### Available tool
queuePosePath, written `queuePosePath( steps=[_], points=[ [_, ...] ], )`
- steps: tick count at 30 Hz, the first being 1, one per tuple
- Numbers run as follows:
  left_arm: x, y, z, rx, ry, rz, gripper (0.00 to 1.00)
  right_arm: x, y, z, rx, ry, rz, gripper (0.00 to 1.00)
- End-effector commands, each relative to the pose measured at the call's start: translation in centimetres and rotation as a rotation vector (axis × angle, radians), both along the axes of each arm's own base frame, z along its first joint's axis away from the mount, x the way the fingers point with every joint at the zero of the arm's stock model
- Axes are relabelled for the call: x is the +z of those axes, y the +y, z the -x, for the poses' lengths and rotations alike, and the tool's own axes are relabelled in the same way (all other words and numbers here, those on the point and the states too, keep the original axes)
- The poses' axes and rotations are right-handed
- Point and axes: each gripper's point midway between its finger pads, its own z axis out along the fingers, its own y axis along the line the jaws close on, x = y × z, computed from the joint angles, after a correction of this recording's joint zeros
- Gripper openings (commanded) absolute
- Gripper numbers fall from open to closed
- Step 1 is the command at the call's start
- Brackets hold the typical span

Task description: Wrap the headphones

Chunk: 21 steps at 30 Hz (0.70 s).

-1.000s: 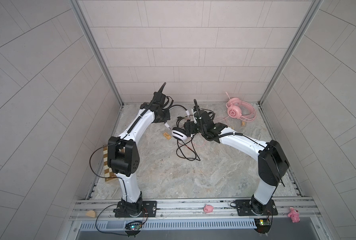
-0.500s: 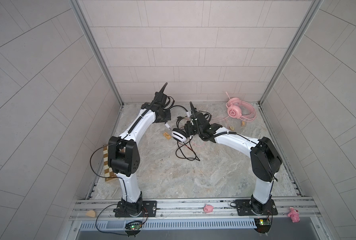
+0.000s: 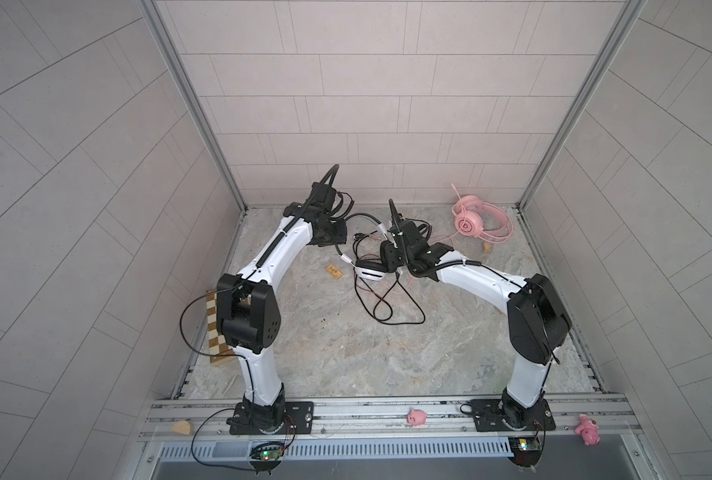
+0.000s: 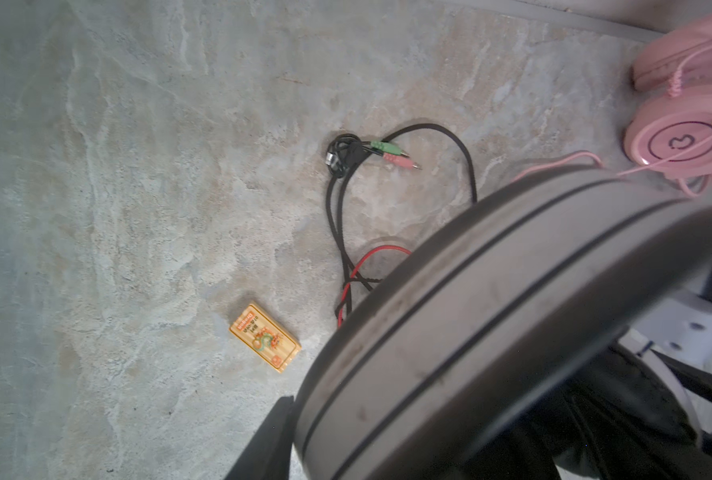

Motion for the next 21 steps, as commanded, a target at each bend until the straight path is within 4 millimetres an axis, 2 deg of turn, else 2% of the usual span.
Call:
queuePosePath(
  steps=[1, 6, 11, 15, 21],
  points=[
    [3.3, -3.2, 0.3, -0.185, -0.108, 0.01, 0.45, 3.4, 0.6, 1.3, 0.143, -0.003, -0.012, 0.39],
    [3.7, -3.3, 0.8, -0.271, -0.118, -0.055, 0.48, 3.5, -0.7, 1.9, 0.188, 0.024, 0.082, 0.37],
    [3.3, -3.8, 1.1, -0.303, -0.128, -0.101, 0.48, 3.1, 0.6, 2.4, 0.244, 0.069, 0.034, 0.32],
    [3.3, -4.2, 1.3, -0.316, -0.132, -0.114, 0.48, 2.8, 1.4, 2.6, 0.273, 0.077, 0.03, 0.33],
    [2.0, -3.0, 0.9, -0.291, -0.109, -0.204, 0.48, 3.6, 0.7, 2.9, 0.283, 0.021, 0.106, 0.33]
  ],
)
